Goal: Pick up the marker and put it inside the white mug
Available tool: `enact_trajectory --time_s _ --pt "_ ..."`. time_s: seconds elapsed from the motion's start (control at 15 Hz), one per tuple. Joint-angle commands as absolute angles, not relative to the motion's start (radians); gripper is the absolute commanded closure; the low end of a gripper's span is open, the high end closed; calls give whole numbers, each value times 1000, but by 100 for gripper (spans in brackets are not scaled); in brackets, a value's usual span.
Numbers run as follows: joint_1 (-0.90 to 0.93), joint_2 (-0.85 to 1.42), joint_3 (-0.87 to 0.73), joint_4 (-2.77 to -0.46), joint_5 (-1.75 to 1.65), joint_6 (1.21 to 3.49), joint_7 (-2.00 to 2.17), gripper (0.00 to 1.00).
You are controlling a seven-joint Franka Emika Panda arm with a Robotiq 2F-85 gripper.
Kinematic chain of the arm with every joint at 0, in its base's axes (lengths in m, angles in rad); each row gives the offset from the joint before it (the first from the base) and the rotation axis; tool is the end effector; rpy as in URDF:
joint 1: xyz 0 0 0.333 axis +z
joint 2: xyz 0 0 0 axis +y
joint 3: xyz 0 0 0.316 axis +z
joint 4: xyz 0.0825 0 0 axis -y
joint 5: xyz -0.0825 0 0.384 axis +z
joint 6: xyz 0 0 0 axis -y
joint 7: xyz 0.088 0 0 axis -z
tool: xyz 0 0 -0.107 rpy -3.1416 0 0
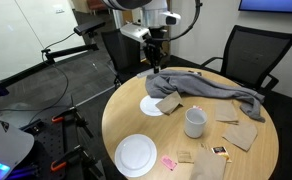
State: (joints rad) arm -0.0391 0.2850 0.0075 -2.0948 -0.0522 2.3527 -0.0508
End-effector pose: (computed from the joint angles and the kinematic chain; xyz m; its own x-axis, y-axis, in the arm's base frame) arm 0.5775 -0.0191 0.2828 0.9980 0.0557 -0.0294 0.0566 -0.9979 0.0325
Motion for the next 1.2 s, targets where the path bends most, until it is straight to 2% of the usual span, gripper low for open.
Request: enact_trajectory --time_s 0.0,0.6,1.13 --pt "-26 282 -35 -2095 -100 2389 25 95" --pt "95 341 -190 -2079 -406 2604 542 95" --pt "293 432 -394 -2019 -706 2639 1193 95"
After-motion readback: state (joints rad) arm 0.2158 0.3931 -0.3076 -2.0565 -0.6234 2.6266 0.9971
